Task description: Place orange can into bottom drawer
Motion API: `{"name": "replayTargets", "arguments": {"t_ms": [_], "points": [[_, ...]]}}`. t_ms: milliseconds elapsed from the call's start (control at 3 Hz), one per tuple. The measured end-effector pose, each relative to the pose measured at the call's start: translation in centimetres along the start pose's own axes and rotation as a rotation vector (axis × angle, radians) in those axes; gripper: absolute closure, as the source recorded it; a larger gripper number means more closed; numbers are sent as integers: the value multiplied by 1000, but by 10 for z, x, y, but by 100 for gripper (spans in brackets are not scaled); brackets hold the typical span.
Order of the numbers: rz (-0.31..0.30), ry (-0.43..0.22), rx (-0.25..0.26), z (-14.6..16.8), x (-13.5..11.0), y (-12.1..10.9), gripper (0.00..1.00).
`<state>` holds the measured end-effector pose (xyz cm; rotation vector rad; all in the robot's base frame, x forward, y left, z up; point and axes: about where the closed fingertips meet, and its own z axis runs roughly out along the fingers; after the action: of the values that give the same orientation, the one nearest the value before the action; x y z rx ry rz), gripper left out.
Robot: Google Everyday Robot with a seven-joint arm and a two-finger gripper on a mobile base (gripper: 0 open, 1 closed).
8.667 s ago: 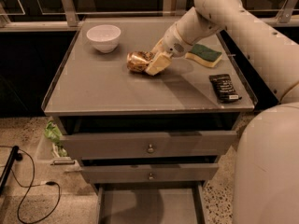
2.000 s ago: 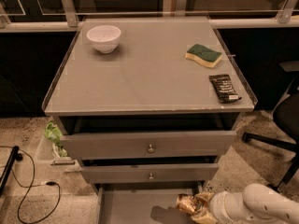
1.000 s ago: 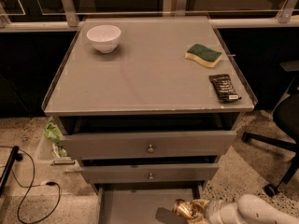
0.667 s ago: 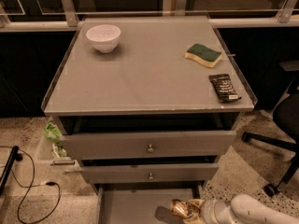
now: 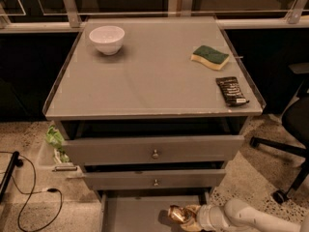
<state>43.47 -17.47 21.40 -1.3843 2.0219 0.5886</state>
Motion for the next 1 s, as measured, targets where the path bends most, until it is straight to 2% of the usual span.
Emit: {"name": "replayTargets", "arguments": {"t_ms": [333, 667, 1000], "points": [[-29, -17, 6, 35, 10, -3, 100], [-53, -25, 37, 64, 19, -7, 100], [-49, -15, 74, 84, 29, -10, 100]]}}
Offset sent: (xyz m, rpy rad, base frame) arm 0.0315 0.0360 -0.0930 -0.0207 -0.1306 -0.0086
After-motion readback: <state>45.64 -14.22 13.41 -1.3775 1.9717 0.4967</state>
